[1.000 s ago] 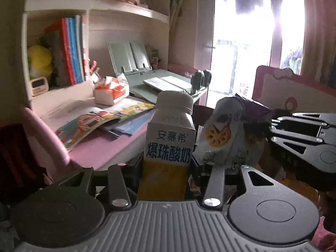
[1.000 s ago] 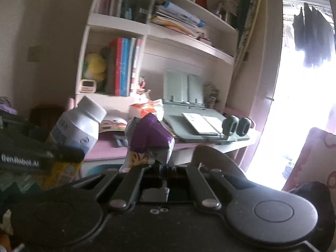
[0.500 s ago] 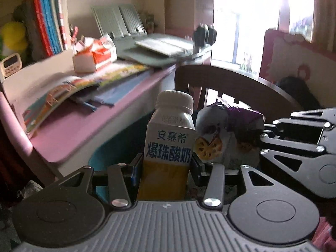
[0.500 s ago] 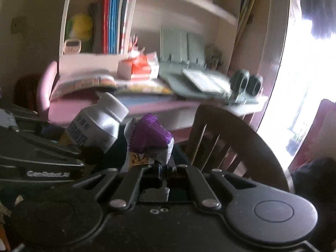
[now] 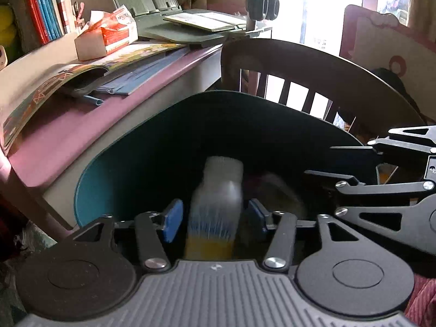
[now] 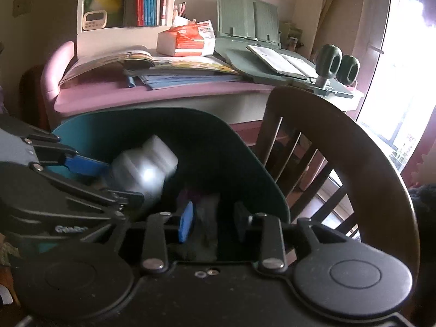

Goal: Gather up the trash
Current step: 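Open both tools to drop the bottle and wrapper into the bin, then move both tools back down toward the remaining trash pile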

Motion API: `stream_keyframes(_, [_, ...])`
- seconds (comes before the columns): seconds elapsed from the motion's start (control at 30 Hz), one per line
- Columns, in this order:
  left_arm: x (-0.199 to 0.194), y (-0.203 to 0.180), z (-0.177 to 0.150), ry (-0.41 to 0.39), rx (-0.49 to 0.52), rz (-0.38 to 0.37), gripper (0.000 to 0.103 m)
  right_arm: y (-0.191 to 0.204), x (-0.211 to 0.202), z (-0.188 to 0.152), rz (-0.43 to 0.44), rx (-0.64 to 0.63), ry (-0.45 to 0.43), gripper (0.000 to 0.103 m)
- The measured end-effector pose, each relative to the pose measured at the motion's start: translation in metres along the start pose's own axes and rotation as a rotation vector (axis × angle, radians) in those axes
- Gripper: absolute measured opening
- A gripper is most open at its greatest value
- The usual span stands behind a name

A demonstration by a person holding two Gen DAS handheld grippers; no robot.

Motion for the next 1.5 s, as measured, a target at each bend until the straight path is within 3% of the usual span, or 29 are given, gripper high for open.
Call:
stream_keyframes(0.13, [-0.011, 0.002, 0.002, -0.02, -0.011, -0.003, 0.06, -0.004, -0.009, 0.001, 0.007, 0.021, -0.018, 0.043])
stream_keyframes(0.47, [-0.067, 0.008, -0.006, -0.051, -0.032, -0.005, 0.06, 0.007, -0.058, 0.003, 0.047, 0.052, -0.063, 0.048])
stream_keyframes(0.8, [-0.146, 0.022, -0.033, -0.09, -0.05, 0.011, 0.06, 0.044, -0.12, -0.007, 0.083, 0.049, -0.081, 0.053])
stream_keyframes(1.2, [-0.21, 0.065, -0.113, -0.079, -0.112, 0.013, 0.06, 0.131, -0.167, -0.035, 0.204, 0.008, -0.078, 0.054])
stream_keyframes(1.5, [-0.228, 0.113, -0.197, -0.016, -0.17, 0.041, 0.06, 0.22, -0.154, -0.074, 0.324, -0.02, -0.008, 0.055])
Point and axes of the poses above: each gripper's, at about its wrist camera, not at the fingertips, and x roughly the way its jaws point, y to its left, z to its top, the point moved 8 cm from there along x, roughly the way its jaws point, and after that the axes turned 2 degrees about z, right-handed, at the moved point
